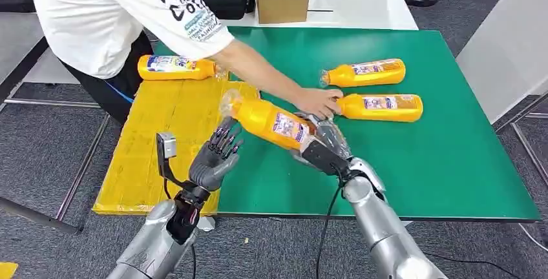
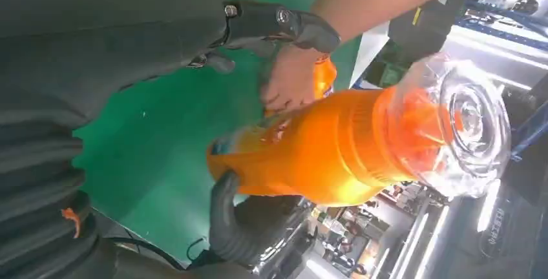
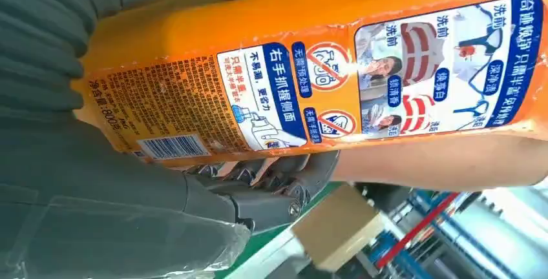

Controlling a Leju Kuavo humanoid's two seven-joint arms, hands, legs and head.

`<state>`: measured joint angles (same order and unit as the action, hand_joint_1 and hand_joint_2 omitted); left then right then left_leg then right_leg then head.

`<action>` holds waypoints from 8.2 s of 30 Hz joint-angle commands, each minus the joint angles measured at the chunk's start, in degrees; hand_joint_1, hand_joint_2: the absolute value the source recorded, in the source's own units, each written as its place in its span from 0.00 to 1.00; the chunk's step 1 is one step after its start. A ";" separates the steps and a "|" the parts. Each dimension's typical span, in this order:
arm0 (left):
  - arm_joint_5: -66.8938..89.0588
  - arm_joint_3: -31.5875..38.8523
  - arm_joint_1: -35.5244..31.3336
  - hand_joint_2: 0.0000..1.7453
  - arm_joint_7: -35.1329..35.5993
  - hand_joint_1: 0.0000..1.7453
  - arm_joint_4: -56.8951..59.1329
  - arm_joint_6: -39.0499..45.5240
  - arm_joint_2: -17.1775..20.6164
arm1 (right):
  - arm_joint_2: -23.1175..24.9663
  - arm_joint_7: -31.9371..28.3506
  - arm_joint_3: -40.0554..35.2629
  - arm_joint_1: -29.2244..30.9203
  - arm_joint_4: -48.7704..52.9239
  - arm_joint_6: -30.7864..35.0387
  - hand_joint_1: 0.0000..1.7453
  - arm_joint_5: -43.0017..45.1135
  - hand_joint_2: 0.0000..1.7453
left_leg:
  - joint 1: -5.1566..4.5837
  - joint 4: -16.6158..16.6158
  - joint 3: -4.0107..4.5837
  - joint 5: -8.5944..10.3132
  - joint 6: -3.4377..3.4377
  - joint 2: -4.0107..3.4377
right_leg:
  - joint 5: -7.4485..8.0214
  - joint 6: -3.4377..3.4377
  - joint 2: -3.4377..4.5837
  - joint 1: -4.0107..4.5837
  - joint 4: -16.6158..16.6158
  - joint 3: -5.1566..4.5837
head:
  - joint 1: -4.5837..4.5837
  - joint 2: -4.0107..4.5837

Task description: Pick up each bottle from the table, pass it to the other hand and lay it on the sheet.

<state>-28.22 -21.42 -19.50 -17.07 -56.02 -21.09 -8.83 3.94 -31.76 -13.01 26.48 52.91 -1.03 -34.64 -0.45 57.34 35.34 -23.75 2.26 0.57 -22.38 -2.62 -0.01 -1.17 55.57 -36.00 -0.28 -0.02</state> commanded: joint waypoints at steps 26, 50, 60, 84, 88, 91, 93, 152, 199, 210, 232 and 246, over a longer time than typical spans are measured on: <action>1.56 -1.70 -2.65 1.00 -1.15 0.00 3.49 6.66 1.76 | 3.26 -2.44 -10.79 5.20 -12.41 -4.19 1.00 2.17 1.00 | 0.06 0.02 -0.18 -0.10 -0.11 -0.11 | -0.07 0.11 0.08 0.06 0.01 0.16 | 0.00 0.00; 0.98 -0.09 -2.26 1.00 -2.41 0.00 1.93 8.80 1.84 | 2.61 -1.52 -14.70 4.43 -15.58 -4.92 1.00 0.62 1.00 | 0.07 -0.01 -0.13 -0.06 -0.08 -0.04 | -0.05 0.08 0.01 0.07 -0.04 0.12 | 0.00 0.00; 0.38 -0.13 -2.04 1.00 -2.71 0.00 1.03 8.02 1.85 | 2.58 -1.36 -14.96 5.10 -16.74 -5.15 1.00 0.11 1.00 | 0.05 -0.01 -0.15 -0.06 -0.09 -0.04 | -0.06 0.09 0.01 0.05 -0.02 0.13 | 0.00 0.00; 1.91 -0.63 -0.47 1.00 -4.39 1.00 -2.33 8.42 1.77 | 3.09 -1.84 -13.51 5.95 -16.48 -4.02 1.00 1.54 1.00 | 0.08 0.03 -0.23 -0.12 -0.13 -0.06 | -0.11 0.12 0.01 0.09 0.00 0.21 | 0.00 0.00; 2.62 -0.74 -0.62 1.00 -4.50 1.00 -2.55 8.99 1.75 | 3.28 -1.91 -12.35 5.75 -15.10 -3.16 1.00 2.46 1.00 | 0.04 0.00 -0.09 -0.05 -0.08 -0.04 | -0.05 0.08 0.01 0.05 -0.01 0.07 | 0.00 0.00; 3.01 -0.91 -0.66 1.00 -4.56 1.00 -2.55 9.17 1.83 | 3.37 -1.95 -11.77 5.58 -14.57 -2.98 1.00 3.01 1.00 | 0.03 0.00 -0.09 -0.05 -0.08 -0.03 | -0.05 0.08 0.00 0.04 0.00 0.07 | 0.00 0.00; 3.21 -0.82 -0.70 1.00 -4.65 1.00 -2.57 9.56 1.78 | 3.32 -1.89 -11.45 5.21 -13.64 -2.71 1.00 3.26 1.00 | 0.08 0.05 -0.22 -0.14 -0.13 -0.06 | -0.13 0.13 0.01 0.09 0.02 0.20 | 0.00 0.00; 114.72 2.87 1.51 1.00 15.91 1.00 -11.55 52.19 5.47 | -2.13 1.43 3.81 -2.02 0.07 -5.85 0.00 12.42 0.00 | 0.08 0.00 -0.32 -0.15 -0.16 -0.02 | -0.16 0.15 -0.03 0.10 -0.02 0.28 | 0.02 0.00; 117.73 2.28 1.78 1.00 27.47 1.00 7.14 34.12 4.34 | -2.01 2.67 6.45 -1.11 5.11 -8.73 0.00 10.61 0.00 | 0.07 0.01 -0.26 -0.16 -0.15 -0.15 | -0.12 0.14 0.09 0.09 -0.03 0.22 | 0.00 0.00; 118.22 4.40 -0.12 1.00 27.15 1.00 9.46 35.98 2.79 | -1.74 2.97 6.33 -1.14 4.78 -8.82 0.00 10.57 0.00 | 0.05 -0.01 -0.15 -0.10 -0.10 -0.11 | -0.07 0.10 0.07 0.06 -0.05 0.11 | 0.00 0.00; 118.22 2.12 -0.60 0.00 27.07 0.00 10.28 35.08 2.44 | -2.66 2.69 7.74 -4.14 6.01 -8.69 0.00 11.66 0.00 | 0.08 -0.03 -0.31 -0.14 -0.14 -0.06 | -0.12 0.13 0.01 0.09 -0.07 0.29 | 0.00 0.00; 118.22 -4.95 3.49 0.00 29.12 0.00 0.51 23.43 8.51 | -1.91 2.55 8.68 -5.18 6.77 -7.91 0.00 11.62 0.00 | 0.02 -0.07 -0.22 -0.10 -0.10 -0.15 | -0.07 0.10 0.11 0.03 -0.07 0.17 | 0.00 0.00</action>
<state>90.09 -21.26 -18.68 12.55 -52.74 5.36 -4.65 1.57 -28.98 -5.71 20.45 61.37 -9.20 -23.10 -0.45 57.32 35.37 -23.76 2.25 0.57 -22.39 -2.60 -0.01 -1.17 55.56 -36.03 -0.28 -0.02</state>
